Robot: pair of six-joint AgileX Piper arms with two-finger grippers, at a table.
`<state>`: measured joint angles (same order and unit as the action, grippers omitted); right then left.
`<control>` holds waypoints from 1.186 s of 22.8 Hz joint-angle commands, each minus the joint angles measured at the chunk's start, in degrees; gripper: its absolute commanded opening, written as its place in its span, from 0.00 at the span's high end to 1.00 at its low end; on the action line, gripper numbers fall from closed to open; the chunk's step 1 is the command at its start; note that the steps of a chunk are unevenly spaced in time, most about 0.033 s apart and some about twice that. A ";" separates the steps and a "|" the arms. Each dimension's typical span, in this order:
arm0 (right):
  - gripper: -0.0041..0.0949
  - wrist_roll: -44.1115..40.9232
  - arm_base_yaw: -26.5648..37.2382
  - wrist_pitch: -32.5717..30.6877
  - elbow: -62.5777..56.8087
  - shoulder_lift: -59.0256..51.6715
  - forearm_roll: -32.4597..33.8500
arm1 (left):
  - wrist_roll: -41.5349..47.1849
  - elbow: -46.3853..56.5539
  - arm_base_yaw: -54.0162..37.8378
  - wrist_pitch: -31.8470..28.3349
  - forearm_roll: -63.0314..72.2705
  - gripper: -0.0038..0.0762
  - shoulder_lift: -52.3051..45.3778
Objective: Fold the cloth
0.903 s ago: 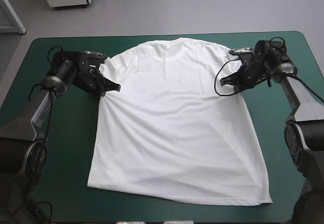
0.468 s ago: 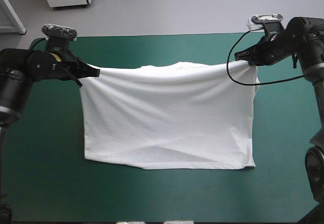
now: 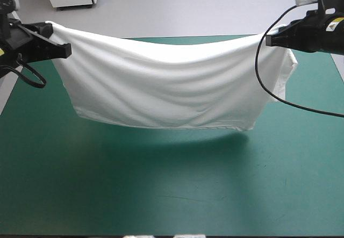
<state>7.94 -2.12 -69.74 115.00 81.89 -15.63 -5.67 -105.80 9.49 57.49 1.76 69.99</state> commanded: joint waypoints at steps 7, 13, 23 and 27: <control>0.98 1.51 0.54 13.44 7.45 2.81 -1.98 | -0.34 -3.77 0.29 -12.86 2.25 0.96 3.46; 0.98 3.41 2.79 16.77 21.30 17.59 -6.15 | -0.34 -5.89 0.29 -28.79 2.16 0.96 14.99; 0.98 10.78 12.52 16.26 31.22 30.51 -24.27 | -1.84 -25.11 0.29 -24.69 1.38 0.96 31.92; 0.98 10.78 12.52 8.91 27.77 31.96 -24.54 | -0.50 -18.56 0.29 -18.17 1.38 0.96 31.66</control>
<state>18.08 9.89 -60.13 143.26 116.20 -37.99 -7.48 -126.47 9.49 40.06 2.85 104.75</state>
